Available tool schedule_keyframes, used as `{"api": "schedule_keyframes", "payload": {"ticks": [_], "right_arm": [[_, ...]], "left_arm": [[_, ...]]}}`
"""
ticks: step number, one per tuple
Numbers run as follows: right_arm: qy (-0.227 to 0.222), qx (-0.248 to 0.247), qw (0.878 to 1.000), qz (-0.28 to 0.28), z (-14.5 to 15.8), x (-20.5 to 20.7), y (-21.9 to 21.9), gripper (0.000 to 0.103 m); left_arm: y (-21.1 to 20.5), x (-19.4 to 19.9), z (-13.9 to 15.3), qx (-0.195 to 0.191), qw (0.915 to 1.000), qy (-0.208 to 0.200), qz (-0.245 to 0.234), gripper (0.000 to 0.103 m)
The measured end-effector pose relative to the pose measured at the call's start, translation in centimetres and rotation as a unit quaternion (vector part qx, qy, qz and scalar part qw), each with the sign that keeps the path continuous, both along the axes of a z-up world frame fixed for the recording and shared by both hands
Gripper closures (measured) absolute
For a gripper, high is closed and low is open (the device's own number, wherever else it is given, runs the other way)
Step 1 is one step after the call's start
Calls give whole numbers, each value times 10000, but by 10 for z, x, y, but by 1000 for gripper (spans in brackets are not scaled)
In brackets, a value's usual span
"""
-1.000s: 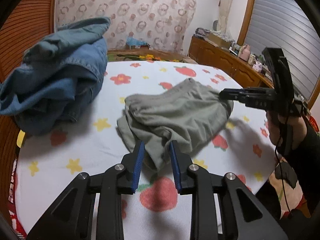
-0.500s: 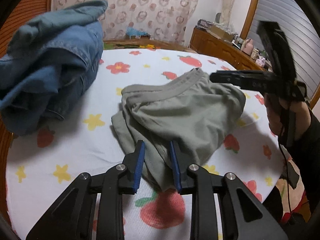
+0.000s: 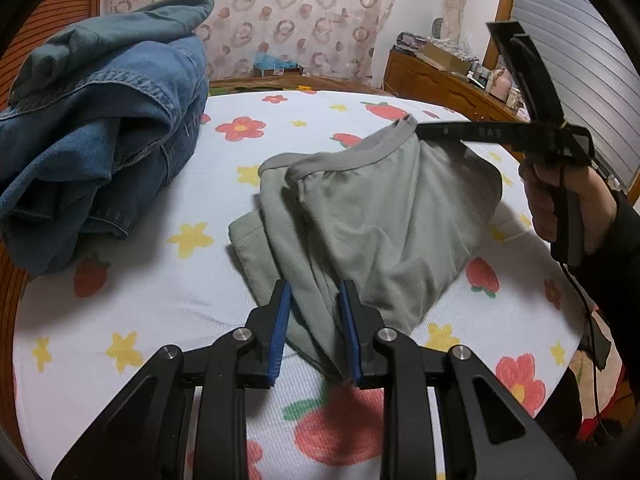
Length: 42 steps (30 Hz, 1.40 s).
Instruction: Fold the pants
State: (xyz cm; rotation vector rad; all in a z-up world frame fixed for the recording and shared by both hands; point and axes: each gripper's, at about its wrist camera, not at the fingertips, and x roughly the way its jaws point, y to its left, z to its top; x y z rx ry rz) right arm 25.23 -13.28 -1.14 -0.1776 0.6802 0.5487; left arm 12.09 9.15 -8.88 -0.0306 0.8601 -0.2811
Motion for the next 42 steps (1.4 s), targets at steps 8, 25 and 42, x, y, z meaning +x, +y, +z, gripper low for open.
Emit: {"api": "schedule_keyframes", "payload": {"ticks": [8,25,42], "right_arm": [[25,-85,10000,11,-1,-5,6,95],[-138,-106,9998,33,2,-17,-5,91],[-34,-32,9999,159,3,-38,-22,63]], "left_arm": [[1,10,18,-41,9998,-165,93,76],[6,58,31,39,9976,-496,484,99],[-7,37,28,190,9988,-346,294,30]]}}
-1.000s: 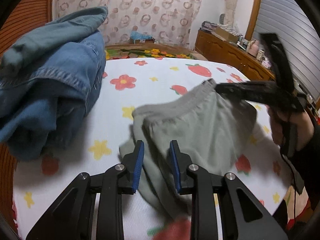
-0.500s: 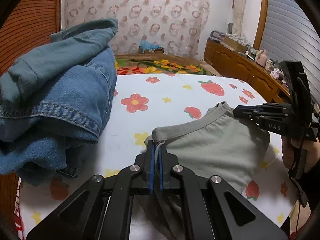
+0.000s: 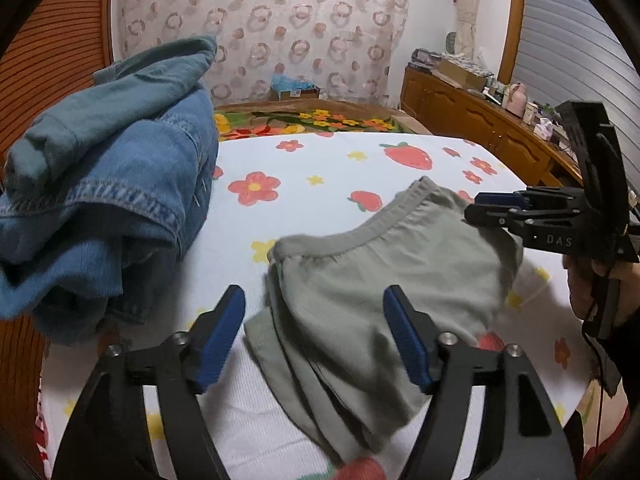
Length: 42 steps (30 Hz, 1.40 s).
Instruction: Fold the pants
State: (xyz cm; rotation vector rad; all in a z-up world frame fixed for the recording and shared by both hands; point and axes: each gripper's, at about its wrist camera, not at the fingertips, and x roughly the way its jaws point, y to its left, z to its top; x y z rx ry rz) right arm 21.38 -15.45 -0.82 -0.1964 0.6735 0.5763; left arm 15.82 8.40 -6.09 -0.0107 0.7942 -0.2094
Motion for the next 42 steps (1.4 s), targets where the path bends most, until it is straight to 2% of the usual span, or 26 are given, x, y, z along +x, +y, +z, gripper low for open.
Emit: {"api": "schedule_keyframes", "payload": {"ticks": [6,14,25,28,29,30,32,36,40,42], "right_arm": [[173,11,9998,13,-5,4,-5,56],[470,234,9986,7,-11,26,0,55],[491,157,9987,51,-17,32,9,55],[526,179,9984,107,-18,30,10,65],[544,189,9982,143,-18,30,11,69],[559,192,9981,174,-18,29,11,78],[604,247,9973,336,-18,25,10,87],[440,265,9985,209,-10,10,-3,90],[74,-66,9993,-368,-1,-18,-27,91],[82,-93,9978,-654,-2,-29,-47,91]], "left_arm": [[6,-3,-12,-3,9997,190,121,30],[13,2,-26,78,9989,376,258,30],[15,2,-31,57,9988,415,270,30],[15,2,-31,62,9988,419,260,29],[16,2,-31,62,9988,417,256,29],[16,2,-31,55,9988,417,253,29],[17,2,-31,36,9988,417,250,29],[18,-2,-25,-55,9991,340,238,29],[15,-11,-15,-134,9996,219,144,29],[10,-16,-10,-140,9998,149,58,29]]}}
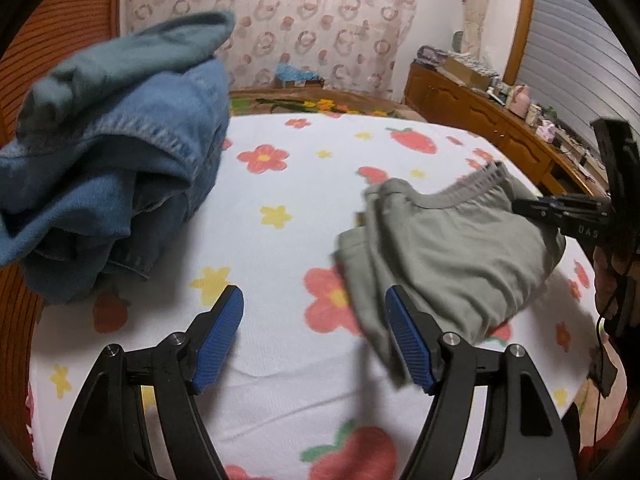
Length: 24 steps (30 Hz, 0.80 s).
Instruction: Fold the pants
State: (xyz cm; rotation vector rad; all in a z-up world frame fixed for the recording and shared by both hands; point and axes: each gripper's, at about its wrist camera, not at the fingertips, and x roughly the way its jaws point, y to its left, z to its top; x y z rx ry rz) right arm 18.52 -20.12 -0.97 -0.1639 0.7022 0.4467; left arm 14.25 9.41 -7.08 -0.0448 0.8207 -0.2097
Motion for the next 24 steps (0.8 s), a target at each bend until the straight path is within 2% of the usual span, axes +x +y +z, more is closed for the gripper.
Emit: {"api": "schedule_keyframes", "payload": {"ticks": [5,9,11,12,16,24], "right_arm": [[160,39,9990,-406,-8,-22,-42,91],[253,122,9983,-512,-13,-31,-56,87],[185,190,9982,-532,-11,-38,-60,82],[147,216,9982,-540,-10,-42,-62,78],[51,336,9986,-412,-8,-68,-64,75],[124,464,9988,40,-26,-110,-81,68]], "left_arm": [[-25,-14,12,-7,9991,-156,-388,29],[-51,-23,13,7,9967,-197,-793,29],[-65,-27,10,21,9944,-165,-1041,34],[-68,-28,8,28,9938,-142,-1103,41],[-85,-31,-1,144,9909,6,-1338,53],[-95,-24,-13,368,9890,139,-1424,65]]}}
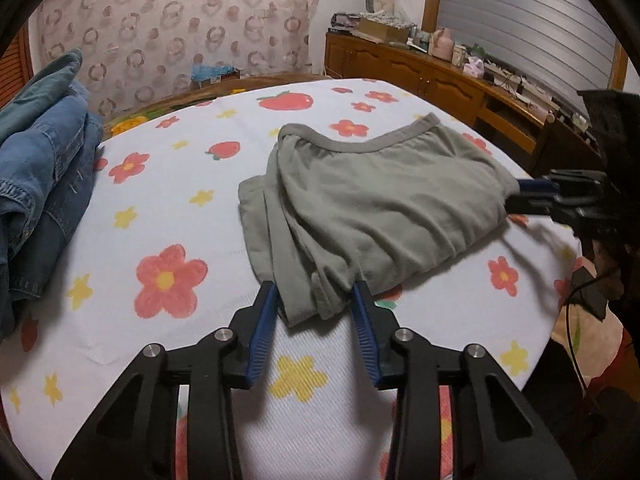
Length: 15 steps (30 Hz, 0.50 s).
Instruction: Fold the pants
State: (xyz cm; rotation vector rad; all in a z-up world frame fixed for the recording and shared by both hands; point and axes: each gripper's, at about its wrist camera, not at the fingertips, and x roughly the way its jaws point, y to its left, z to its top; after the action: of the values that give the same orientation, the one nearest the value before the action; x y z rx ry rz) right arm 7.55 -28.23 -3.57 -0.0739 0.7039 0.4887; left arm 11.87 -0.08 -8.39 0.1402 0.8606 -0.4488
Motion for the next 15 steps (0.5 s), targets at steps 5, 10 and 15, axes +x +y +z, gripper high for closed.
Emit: {"api": "schedule_keyframes", "payload": {"ticks": [5,10,15], "right_arm": [[-34,-293,9995,90,-12,-5,5,67],[-174,-364,9990,196,-6,-8,7,93],[-249,-338,9991,2,-1,-12,-8,98]], "left_arm": [[-3,1,-2,131,9999,-63,-37,69],[-7,-4,0,277,9993,-167,-179,91],[-4,-4,-1,251,9994,-143,-183,91]]}}
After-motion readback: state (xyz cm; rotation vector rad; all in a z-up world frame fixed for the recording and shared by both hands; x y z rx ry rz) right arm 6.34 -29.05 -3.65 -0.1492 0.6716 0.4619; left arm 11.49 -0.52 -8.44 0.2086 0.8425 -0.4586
